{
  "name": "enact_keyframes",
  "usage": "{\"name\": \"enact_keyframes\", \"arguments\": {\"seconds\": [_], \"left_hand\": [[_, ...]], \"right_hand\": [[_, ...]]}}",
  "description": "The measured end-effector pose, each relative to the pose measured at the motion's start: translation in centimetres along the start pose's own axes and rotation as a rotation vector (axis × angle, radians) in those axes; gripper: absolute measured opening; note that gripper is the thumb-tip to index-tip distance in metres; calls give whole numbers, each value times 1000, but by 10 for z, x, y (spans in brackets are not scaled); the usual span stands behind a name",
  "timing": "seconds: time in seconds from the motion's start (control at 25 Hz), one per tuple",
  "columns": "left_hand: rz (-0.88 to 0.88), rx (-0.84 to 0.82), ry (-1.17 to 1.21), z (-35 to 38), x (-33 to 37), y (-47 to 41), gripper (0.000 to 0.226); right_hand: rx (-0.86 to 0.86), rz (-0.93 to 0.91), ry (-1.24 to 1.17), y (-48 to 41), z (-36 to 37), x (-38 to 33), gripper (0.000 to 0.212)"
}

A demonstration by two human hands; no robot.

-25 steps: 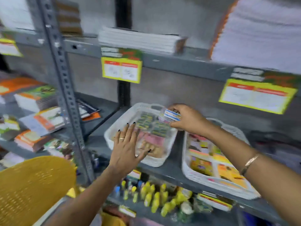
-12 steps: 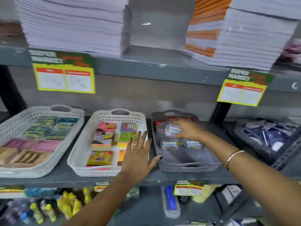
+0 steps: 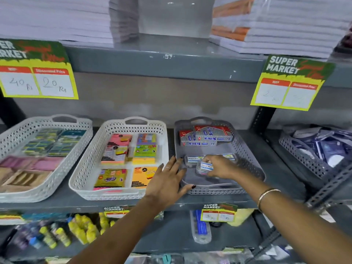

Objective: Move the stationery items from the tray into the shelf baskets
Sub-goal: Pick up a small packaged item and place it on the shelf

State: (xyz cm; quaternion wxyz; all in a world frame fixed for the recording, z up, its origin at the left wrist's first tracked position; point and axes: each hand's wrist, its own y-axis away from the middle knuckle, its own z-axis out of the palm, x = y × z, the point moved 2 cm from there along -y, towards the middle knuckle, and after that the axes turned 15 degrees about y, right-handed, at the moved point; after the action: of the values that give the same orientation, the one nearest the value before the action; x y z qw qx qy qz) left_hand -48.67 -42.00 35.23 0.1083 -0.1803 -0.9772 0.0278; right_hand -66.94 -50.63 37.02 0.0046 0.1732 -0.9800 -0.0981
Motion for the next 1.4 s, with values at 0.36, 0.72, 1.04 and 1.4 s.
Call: {"name": "enact_keyframes", "arguments": {"seconds": [0.36, 0.72, 1.04, 1.4], "left_hand": [[17, 10, 8, 2, 0, 2, 62], [10, -6, 7, 3, -1, 3, 61], [-40, 152, 81, -16, -12, 16, 76], [-348, 632, 34, -74, -177, 191, 63]], "right_hand": [[-71, -178, 45, -2, 15, -21, 45], [-128, -171, 63, 4, 8, -25, 49], [179, -161, -119, -5, -59, -48, 34], [512, -554, -351, -19, -120, -302, 17]]}}
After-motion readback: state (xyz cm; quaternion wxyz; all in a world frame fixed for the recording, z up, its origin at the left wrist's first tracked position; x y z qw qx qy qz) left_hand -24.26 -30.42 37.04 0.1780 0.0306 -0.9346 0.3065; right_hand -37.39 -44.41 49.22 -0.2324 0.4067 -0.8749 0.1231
